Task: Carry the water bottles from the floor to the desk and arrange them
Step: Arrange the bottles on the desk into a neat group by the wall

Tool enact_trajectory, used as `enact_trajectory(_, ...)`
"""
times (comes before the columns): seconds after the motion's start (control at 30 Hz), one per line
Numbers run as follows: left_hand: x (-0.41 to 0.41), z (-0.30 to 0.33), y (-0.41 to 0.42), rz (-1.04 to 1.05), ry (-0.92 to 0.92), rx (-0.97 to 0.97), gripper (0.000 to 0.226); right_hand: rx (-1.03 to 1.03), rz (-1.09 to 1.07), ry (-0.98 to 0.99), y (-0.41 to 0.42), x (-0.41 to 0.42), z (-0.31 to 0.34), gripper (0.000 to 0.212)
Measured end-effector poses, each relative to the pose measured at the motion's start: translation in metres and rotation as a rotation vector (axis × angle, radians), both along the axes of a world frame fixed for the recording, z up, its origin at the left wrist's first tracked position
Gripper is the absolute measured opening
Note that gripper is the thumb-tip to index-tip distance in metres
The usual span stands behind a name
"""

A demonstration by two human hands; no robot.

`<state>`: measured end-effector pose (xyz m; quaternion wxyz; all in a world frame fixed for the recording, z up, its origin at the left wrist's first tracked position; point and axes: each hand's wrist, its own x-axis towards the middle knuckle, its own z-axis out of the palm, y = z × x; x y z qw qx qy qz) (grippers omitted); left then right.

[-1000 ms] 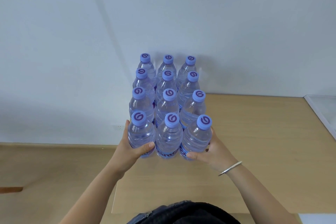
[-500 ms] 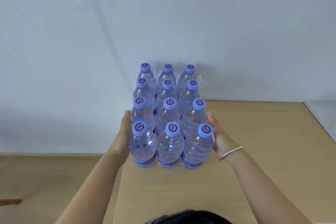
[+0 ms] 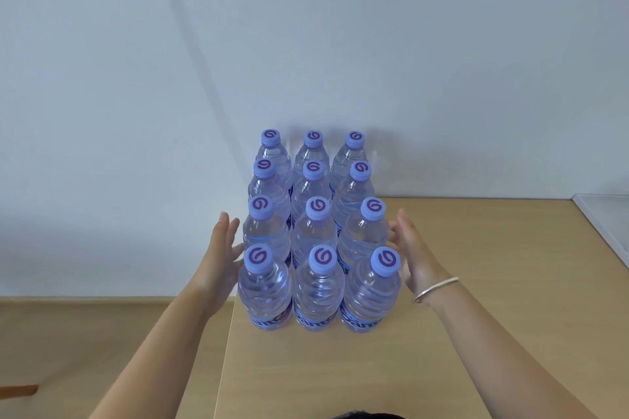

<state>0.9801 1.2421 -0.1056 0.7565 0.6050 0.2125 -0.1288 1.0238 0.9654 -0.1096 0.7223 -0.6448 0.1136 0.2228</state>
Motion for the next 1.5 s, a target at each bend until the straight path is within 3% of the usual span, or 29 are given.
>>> enact_trajectory(0.03, 0.008, 0.001, 0.005, 0.017, 0.035, 0.028, 0.074, -0.027, -0.035, 0.014, -0.001, 0.008, 0.002, 0.104)
enact_trajectory(0.07, 0.016, -0.001, 0.009, 0.02, 0.057, 0.06, 0.082, -0.026, -0.07, 0.006, 0.0, 0.015, 0.007, 0.101)
enact_trajectory(0.17, 0.044, -0.008, 0.015, 0.009, 0.103, 0.059, 0.092, 0.053, -0.113, 0.045, 0.007, 0.039, 0.017, 0.071)
enact_trajectory(0.27, 0.061, 0.006, -0.002, -0.027, 0.049, 0.075, 0.065, 0.106, -0.047, 0.06, 0.02, 0.045, 0.026, 0.056)
enact_trajectory(0.37, 0.062, 0.027, -0.024, 0.007, -0.053, 0.073, 0.04, 0.127, 0.043, 0.06, 0.028, 0.047, 0.026, 0.054)
enact_trajectory(0.67, 0.076, -0.008, -0.006, -0.017, 0.092, -0.096, 0.052, 0.228, 0.084, 0.021, 0.029, 0.054, 0.021, 0.038)
enact_trajectory(0.8, 0.079, -0.015, 0.001, -0.038, 0.133, -0.034, 0.057, 0.122, 0.048, 0.051, 0.02, 0.067, 0.005, 0.046)
enact_trajectory(0.9, 0.098, -0.004, 0.015, -0.075, 0.196, 0.012, 0.07, -0.002, 0.023, 0.145, 0.012, 0.088, -0.005, 0.083)
enact_trajectory(0.97, 0.117, -0.01, 0.028, -0.104, 0.202, 0.072, 0.084, -0.023, -0.03, 0.152, 0.012, 0.104, -0.008, 0.097)
enact_trajectory(1.0, 0.127, -0.01, 0.031, -0.103, 0.195, 0.077, 0.083, -0.009, -0.042, 0.144, 0.014, 0.112, -0.008, 0.097)
enact_trajectory(1.1, 0.145, -0.004, 0.019, -0.107, 0.154, 0.084, 0.052, 0.055, 0.022, 0.143, 0.022, 0.126, -0.005, 0.083)
enact_trajectory(1.23, 0.15, -0.008, 0.01, -0.077, 0.114, 0.029, 0.051, 0.196, 0.094, 0.129, 0.026, 0.127, -0.006, 0.063)
enact_trajectory(1.4, 0.15, -0.009, 0.008, -0.086, 0.109, 0.012, 0.051, 0.251, 0.12, 0.151, 0.026, 0.127, -0.007, 0.07)
enact_trajectory(1.5, 0.138, -0.001, 0.013, -0.097, 0.074, -0.001, 0.055, 0.124, 0.116, 0.156, 0.024, 0.125, -0.004, 0.088)
